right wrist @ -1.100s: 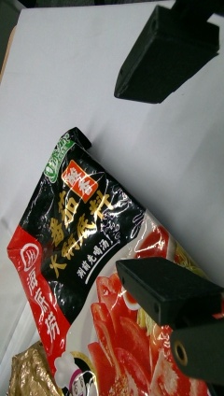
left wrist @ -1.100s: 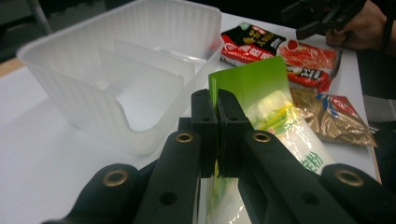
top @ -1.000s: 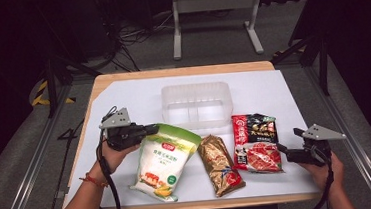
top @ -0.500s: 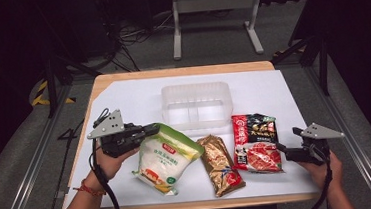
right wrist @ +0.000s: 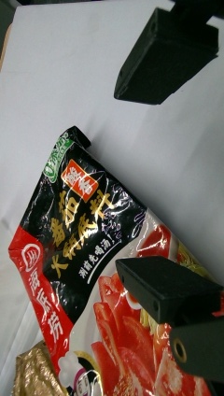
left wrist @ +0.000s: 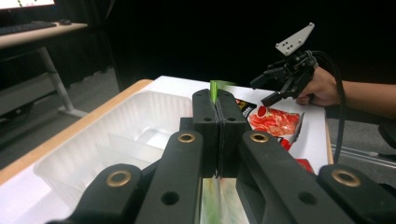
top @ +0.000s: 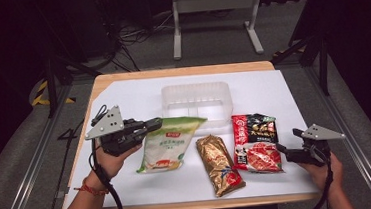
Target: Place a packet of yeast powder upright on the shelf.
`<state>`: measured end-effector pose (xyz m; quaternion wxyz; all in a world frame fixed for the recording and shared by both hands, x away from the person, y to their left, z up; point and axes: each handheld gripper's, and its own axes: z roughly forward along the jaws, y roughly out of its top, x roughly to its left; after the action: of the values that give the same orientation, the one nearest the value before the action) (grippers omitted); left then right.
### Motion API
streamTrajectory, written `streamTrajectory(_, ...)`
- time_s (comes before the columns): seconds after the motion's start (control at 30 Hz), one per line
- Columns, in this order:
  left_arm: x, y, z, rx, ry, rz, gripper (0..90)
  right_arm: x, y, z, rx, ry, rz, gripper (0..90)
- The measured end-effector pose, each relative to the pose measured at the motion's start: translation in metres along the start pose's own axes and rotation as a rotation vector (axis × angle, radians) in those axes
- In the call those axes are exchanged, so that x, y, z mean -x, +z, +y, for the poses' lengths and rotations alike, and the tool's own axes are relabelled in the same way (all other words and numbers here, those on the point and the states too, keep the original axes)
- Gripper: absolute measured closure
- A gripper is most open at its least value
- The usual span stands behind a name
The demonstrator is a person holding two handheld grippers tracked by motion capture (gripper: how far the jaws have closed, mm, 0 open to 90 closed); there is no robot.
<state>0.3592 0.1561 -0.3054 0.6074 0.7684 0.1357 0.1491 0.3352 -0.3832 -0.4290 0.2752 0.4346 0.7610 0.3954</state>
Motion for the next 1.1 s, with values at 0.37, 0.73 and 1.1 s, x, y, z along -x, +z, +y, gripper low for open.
streamTrajectory(0.37, -0.008, -0.001, 0.017, 0.044, 0.005, 0.052, 89.6, 0.001, 0.0, 0.0, 0.001, 0.006, -0.003, 17.1)
streamTrajectory(0.73, -0.028, 0.006, 0.055, 0.116, -0.043, 0.142, 89.5, 0.001, -0.001, -0.001, 0.002, 0.012, -0.009, 17.4)
streamTrajectory(1.1, -0.059, 0.045, 0.069, 0.116, -0.153, 0.24, 89.4, 0.001, 0.0, -0.001, -0.005, 0.011, -0.014, 17.8)
